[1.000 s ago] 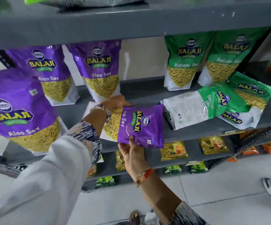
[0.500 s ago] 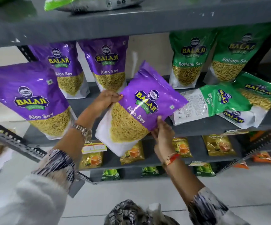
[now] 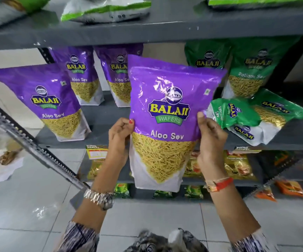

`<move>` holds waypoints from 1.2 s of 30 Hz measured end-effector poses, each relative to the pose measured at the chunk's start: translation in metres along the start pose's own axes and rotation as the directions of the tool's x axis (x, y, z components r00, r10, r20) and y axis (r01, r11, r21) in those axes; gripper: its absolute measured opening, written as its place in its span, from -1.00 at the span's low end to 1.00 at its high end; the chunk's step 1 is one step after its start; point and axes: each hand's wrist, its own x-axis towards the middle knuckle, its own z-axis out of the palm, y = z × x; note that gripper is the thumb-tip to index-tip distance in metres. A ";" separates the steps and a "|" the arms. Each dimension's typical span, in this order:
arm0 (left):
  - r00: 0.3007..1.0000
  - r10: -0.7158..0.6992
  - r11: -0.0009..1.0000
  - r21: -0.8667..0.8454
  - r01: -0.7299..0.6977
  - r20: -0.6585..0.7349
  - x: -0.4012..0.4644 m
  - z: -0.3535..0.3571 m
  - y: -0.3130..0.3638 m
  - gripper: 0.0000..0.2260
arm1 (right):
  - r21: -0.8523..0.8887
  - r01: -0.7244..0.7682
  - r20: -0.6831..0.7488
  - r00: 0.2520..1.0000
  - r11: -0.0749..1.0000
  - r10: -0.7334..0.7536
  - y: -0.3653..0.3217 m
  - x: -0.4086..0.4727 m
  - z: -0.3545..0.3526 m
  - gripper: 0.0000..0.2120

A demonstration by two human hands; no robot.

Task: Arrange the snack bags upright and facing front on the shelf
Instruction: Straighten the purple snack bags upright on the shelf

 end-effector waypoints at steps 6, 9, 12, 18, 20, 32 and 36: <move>0.989 0.146 0.983 -0.113 -0.142 0.036 -0.022 0.023 0.025 -0.80 | 0.042 0.037 0.082 0.996 0.998 -0.040 -0.060 -0.017 0.004 -0.78; 0.975 0.205 0.973 -0.129 -0.194 0.082 -0.026 0.027 0.036 -0.84 | 0.058 0.040 0.120 0.992 0.998 -0.046 -0.073 -0.020 0.004 -0.79; 0.977 0.204 0.975 -0.105 -0.196 0.066 -0.023 0.025 0.036 -0.81 | 0.071 0.048 0.123 0.991 0.996 -0.057 -0.070 -0.017 0.006 -0.79; 0.978 0.196 0.973 0.139 -0.184 -0.076 -0.008 0.001 0.025 -0.76 | -0.045 0.041 0.163 0.986 0.998 -0.033 -0.026 0.003 0.018 -0.58; 0.976 0.187 0.967 0.197 -0.163 -0.113 0.003 -0.015 0.019 -0.80 | -0.095 0.019 0.187 0.982 0.995 -0.001 -0.006 0.011 0.026 -0.63; 0.962 0.116 0.955 0.293 -0.039 -0.249 0.113 -0.104 0.009 -0.81 | 0.132 -0.315 0.251 0.928 0.940 0.276 0.095 0.064 0.117 -0.88; 0.950 0.128 0.972 0.226 -0.063 -0.286 0.134 -0.113 0.010 -0.84 | 0.150 -0.327 0.226 0.930 0.933 0.290 0.102 0.070 0.139 -0.87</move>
